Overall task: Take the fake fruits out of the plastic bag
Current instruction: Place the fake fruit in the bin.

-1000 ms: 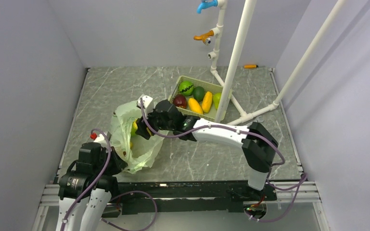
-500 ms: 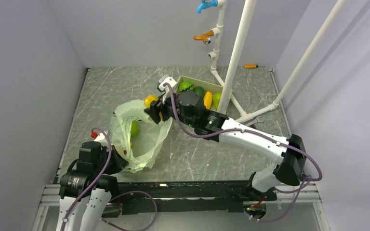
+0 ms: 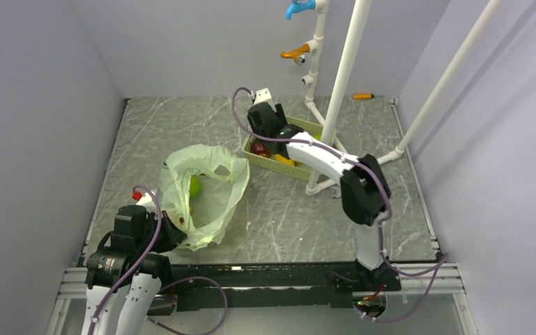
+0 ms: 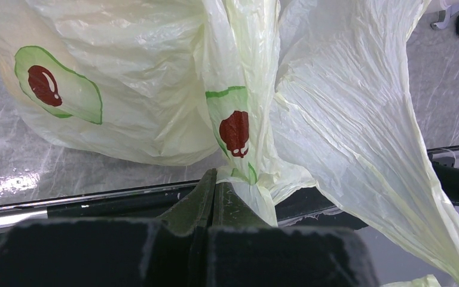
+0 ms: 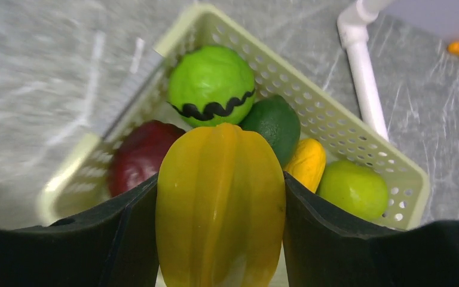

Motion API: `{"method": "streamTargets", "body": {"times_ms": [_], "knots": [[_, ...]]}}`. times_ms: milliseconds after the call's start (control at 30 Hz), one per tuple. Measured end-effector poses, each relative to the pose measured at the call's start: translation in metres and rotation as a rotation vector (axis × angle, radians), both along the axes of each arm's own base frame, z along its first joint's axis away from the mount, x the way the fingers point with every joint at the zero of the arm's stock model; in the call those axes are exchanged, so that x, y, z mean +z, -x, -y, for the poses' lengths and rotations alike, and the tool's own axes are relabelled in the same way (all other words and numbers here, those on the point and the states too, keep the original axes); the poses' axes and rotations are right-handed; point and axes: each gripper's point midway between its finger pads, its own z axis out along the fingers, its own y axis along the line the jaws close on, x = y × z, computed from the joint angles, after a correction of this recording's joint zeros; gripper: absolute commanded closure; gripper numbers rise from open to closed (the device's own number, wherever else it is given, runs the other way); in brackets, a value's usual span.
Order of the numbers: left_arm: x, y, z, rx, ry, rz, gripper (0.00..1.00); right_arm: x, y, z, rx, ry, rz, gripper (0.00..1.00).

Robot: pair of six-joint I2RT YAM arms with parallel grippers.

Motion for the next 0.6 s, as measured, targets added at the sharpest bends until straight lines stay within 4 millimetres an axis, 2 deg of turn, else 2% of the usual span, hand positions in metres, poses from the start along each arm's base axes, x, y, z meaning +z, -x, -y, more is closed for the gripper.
{"method": "streamTargets", "body": {"times_ms": [133,200,267,333,500,600], "knots": [[0.000,0.000,0.001,-0.005,0.005,-0.001,1.00,-0.061,-0.019,0.013,-0.066,0.133,-0.106,0.75],[0.000,0.000,0.001,-0.005,0.005,0.001,1.00,-0.085,-0.020,0.019,-0.080,0.187,-0.153,0.58],[0.000,0.001,0.001,-0.006,0.005,0.000,1.00,-0.100,-0.018,0.024,-0.083,0.227,-0.190,0.41],[0.000,0.001,0.001,-0.006,0.005,-0.001,1.00,-0.103,-0.015,0.027,-0.082,0.242,-0.207,0.29],[-0.001,0.001,0.001,-0.006,0.005,-0.002,1.00,-0.094,-0.017,0.026,-0.081,0.235,-0.197,0.08],[-0.001,0.001,0.001,-0.006,0.005,-0.001,1.00,-0.084,-0.015,0.025,-0.073,0.224,-0.191,0.05]]}}
